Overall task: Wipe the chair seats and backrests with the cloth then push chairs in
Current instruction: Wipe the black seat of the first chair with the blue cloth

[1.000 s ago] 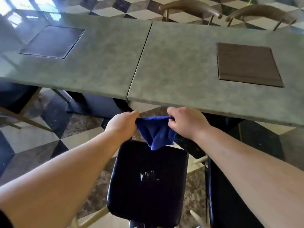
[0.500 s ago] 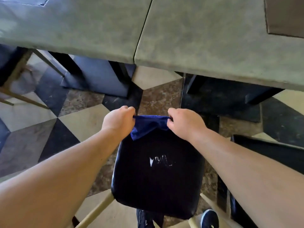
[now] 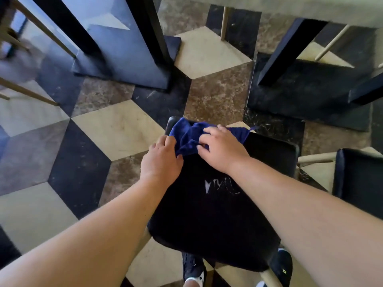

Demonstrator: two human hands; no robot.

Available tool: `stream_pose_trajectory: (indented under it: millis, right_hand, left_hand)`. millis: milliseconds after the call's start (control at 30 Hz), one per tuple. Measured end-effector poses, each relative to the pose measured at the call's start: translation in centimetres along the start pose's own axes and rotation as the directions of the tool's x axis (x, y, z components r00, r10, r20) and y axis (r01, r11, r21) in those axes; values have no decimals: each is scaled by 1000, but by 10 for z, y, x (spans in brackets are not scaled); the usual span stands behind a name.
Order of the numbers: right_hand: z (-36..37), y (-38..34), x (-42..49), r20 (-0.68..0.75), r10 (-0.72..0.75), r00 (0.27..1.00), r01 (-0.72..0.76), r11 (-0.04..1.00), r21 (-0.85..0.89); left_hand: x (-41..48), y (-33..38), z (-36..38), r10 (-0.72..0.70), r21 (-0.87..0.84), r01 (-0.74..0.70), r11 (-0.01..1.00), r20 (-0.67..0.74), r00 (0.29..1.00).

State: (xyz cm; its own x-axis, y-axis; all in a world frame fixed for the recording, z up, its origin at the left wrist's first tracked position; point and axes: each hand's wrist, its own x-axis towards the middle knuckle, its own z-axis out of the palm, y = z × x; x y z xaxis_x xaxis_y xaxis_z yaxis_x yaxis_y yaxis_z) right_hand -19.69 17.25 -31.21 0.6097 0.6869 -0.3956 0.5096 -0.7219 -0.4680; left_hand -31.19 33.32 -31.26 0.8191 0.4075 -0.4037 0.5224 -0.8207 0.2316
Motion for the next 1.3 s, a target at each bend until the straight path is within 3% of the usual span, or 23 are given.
stream_pose_trajectory:
  millis: [100,200,400,600,767,1033,1300]
  right_hand:
    - [16,-11,10,-65,32,997,-26,995,95]
    - [31,-23,25,-108,39,993,-32,997,65]
    - [52,-35,58,-219,259,941,-271,962,-23]
    - [80,-59,84,-283,139,949,-133,990,42]
    - [90,-59,89,-358,99,929,-83,995,58]
    - [72,30,21,-376,222,900,-196,975,106]
    - [45,136,-69,-448,493,746,-485,863,142]
  left_hand:
    - [-13,-19,23,-149,-68,151,986,38,988]
    - [-26,-35,45,-266,-122,277,953,95,959]
    - [-36,-41,84,-337,-239,366,899,155,929]
    - [-36,-34,114,-382,-249,361,899,-42,923]
    - [-36,-37,125,-372,-248,334,909,-125,920]
    - [-38,-36,129,-359,-211,321,923,-176,916]
    - [-39,-34,126,-357,-200,321,926,-181,916]
